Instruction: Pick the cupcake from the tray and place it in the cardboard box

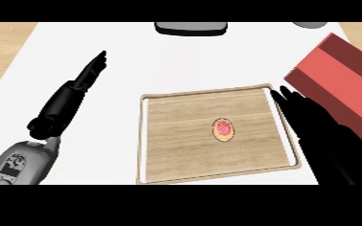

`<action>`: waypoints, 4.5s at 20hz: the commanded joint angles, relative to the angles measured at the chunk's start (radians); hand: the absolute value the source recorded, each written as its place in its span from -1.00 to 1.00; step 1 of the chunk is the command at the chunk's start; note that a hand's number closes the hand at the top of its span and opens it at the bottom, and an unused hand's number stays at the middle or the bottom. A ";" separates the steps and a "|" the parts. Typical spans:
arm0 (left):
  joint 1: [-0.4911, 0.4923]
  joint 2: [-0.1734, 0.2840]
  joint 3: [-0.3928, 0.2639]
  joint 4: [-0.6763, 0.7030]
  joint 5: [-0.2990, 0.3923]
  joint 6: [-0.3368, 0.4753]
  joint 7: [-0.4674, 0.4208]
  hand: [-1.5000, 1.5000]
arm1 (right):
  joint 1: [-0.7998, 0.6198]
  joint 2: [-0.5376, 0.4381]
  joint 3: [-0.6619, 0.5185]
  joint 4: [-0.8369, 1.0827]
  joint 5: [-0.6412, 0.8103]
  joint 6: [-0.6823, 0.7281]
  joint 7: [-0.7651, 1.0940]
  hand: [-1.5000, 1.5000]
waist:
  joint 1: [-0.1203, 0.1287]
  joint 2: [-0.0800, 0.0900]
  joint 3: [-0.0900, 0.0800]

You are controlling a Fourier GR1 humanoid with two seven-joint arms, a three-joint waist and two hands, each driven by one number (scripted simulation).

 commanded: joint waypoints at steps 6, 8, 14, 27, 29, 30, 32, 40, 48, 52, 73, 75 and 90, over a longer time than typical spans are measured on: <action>-0.024 -0.016 0.002 0.022 -0.017 -0.007 0.006 0.00 | -0.227 0.223 0.114 0.166 -0.077 0.157 0.350 -1.00 | -0.004 -0.003 0.003; -0.005 -0.015 -0.005 0.020 -0.019 -0.016 -0.005 0.00 | -0.261 0.298 0.164 0.221 -0.048 0.138 0.393 -1.00 | 0.005 -0.005 0.001; -0.008 0.019 0.053 0.040 0.007 -0.047 -0.021 0.00 | -0.272 0.397 0.219 0.331 0.015 0.117 0.398 -1.00 | -0.027 -0.011 0.004; 0.001 -0.045 0.038 0.044 -0.032 -0.010 -0.014 0.00 | -0.327 0.591 0.262 0.613 0.144 0.130 0.395 -1.00 | -0.027 -0.007 0.006; 0.017 -0.040 0.041 0.040 -0.040 -0.016 -0.030 0.00 | -0.314 0.563 0.224 0.573 0.142 0.154 0.398 -1.00 | -0.036 -0.009 0.007; 0.008 -0.051 0.039 0.074 -0.052 -0.008 -0.038 0.00 | -0.335 0.550 0.197 0.614 0.117 0.188 0.370 -1.00 | -0.037 -0.006 0.006; 0.020 -0.014 0.086 0.081 -0.013 -0.050 -0.053 0.00 | -0.316 0.567 0.202 0.631 0.153 0.166 0.359 -1.00 | -0.032 -0.005 0.006; 0.010 -0.033 0.098 0.034 -0.031 -0.057 -0.023 0.00 | -0.275 0.600 0.132 0.674 0.196 0.188 0.258 -1.00 | -0.031 -0.005 0.007; -0.009 -0.048 0.101 0.041 -0.046 -0.069 -0.006 0.00 | -0.205 0.649 0.144 0.728 0.292 0.195 0.258 -1.00 | -0.036 -0.004 0.007; 0.050 -0.070 0.082 0.038 -0.074 -0.065 -0.034 0.00 | -0.105 0.573 0.111 0.690 0.317 0.181 0.165 -1.00 | -0.039 -0.005 0.008; 0.030 -0.115 0.184 0.035 -0.134 -0.146 -0.031 0.00 | -0.140 0.624 0.052 0.743 0.635 0.154 -0.273 1.00 | -0.028 -0.003 0.008; 0.001 -0.103 0.191 0.066 -0.111 -0.169 -0.037 0.00 | -0.138 0.555 0.020 0.756 0.545 0.054 -0.486 1.00 | -0.026 0.001 0.009; 0.067 -0.140 0.192 0.029 -0.149 -0.155 -0.043 0.00 | -0.116 0.349 -0.236 0.444 0.425 -0.012 -0.824 1.00 | -0.038 -0.005 0.008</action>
